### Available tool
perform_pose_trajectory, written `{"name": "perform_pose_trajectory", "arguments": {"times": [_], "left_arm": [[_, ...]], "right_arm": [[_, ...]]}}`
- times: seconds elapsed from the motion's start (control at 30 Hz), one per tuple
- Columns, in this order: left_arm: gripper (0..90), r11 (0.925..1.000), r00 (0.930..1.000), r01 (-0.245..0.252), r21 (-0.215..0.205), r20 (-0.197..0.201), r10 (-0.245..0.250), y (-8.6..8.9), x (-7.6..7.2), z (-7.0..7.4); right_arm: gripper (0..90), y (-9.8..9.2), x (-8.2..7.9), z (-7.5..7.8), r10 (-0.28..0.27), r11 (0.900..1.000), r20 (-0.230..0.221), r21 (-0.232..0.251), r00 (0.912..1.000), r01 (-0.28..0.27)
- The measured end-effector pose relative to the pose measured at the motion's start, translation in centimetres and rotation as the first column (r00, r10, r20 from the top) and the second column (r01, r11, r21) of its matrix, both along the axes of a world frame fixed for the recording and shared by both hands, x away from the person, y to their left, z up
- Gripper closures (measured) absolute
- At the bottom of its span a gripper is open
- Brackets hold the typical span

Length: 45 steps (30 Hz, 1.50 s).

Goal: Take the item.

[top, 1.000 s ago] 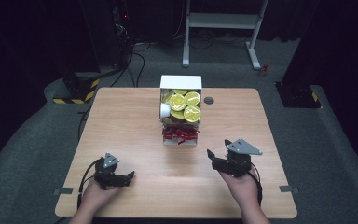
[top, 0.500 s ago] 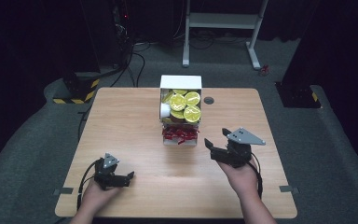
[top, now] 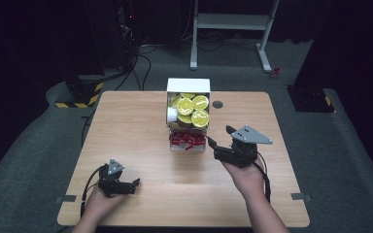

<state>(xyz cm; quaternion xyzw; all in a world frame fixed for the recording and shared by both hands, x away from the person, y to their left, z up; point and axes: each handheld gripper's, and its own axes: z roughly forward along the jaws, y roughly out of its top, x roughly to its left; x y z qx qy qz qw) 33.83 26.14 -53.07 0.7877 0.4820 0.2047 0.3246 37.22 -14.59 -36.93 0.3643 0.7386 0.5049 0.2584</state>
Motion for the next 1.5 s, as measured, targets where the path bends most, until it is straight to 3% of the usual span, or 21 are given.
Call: {"name": "perform_pose_trajectory", "arguments": {"times": [0.17, 0.53, 0.8, 0.97, 1.5], "left_arm": [[0.6, 1.0000, 1.0000, 0.001, 0.000, 0.000, -0.001, 0.0, 0.0, 0.0], [0.6, 1.0000, 1.0000, 0.000, 0.001, 0.000, 0.000, 0.0, 0.0, 0.0], [0.6, 1.0000, 1.0000, -0.004, -0.009, -0.003, 0.004, -0.1, -0.1, 0.0], [0.7, 1.0000, 1.0000, -0.003, -0.008, -0.003, 0.003, -0.1, -0.1, 0.0], [0.9, 1.0000, 1.0000, 0.004, -0.004, 0.003, -0.004, 0.0, -0.2, 0.0]], "right_arm": [[30.3, 1.2, 0.4, 0.6, 0.029, 1.000, 0.025, -0.001, 0.9992, -0.029], [30.5, 3.5, 1.7, 1.9, 0.065, 0.998, 0.043, -0.011, 0.9970, -0.064], [30.1, 4.7, 2.8, 3.0, 0.089, 0.996, 0.032, -0.013, 0.9955, -0.089], [30.4, 5.4, 3.4, 3.9, 0.103, 0.995, 0.058, -0.008, 0.9930, -0.103], [31.1, 8.2, 5.6, 4.8, 0.103, 0.994, 0.071, -0.038, 0.9921, -0.101]]}}
